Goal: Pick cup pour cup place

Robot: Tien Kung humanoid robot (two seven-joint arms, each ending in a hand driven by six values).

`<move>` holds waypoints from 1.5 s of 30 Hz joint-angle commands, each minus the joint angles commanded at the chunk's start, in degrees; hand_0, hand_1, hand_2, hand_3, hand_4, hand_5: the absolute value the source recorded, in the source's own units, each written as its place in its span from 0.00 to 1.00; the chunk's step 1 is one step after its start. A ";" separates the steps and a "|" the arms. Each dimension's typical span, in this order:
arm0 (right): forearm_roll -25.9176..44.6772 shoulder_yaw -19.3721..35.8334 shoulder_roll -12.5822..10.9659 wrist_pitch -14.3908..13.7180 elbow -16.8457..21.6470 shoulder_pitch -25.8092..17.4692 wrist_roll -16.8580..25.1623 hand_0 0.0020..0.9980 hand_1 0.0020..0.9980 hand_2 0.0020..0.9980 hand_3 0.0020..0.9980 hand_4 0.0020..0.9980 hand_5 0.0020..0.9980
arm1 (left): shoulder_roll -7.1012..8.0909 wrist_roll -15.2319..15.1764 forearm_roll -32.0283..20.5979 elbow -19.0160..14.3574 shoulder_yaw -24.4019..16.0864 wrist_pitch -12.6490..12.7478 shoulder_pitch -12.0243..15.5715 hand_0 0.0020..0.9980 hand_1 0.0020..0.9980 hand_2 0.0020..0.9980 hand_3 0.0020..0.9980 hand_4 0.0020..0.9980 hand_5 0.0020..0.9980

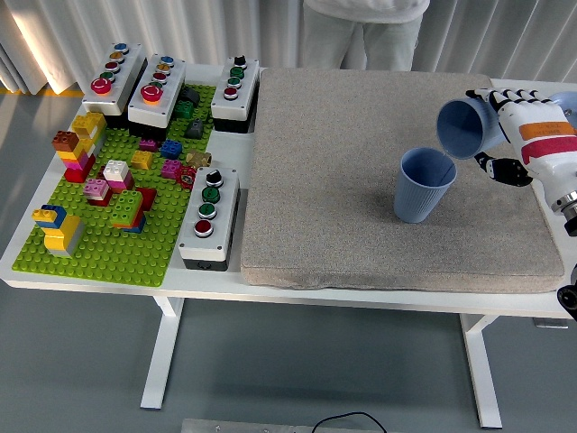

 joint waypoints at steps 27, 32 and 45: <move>30.39 7.08 4.22 3.07 -4.44 -0.25 -0.58 0.80 0.65 0.52 0.54 0.58 0.00 | 0.06 -0.07 -0.56 0.00 0.75 -0.02 0.25 0.72 0.77 0.83 0.66 0.51 0.94; 42.30 12.63 4.96 7.47 -6.95 -0.75 -1.82 0.80 0.65 0.53 0.54 0.59 0.00 | 0.08 -0.10 -0.68 0.00 0.91 -0.04 0.34 0.72 0.77 0.83 0.66 0.51 0.94; 72.70 23.12 7.62 14.66 -10.84 -5.74 -3.05 0.79 0.65 0.53 0.55 0.58 0.00 | -0.12 0.00 -0.31 0.00 0.72 -0.06 0.14 0.72 0.77 0.83 0.66 0.51 0.94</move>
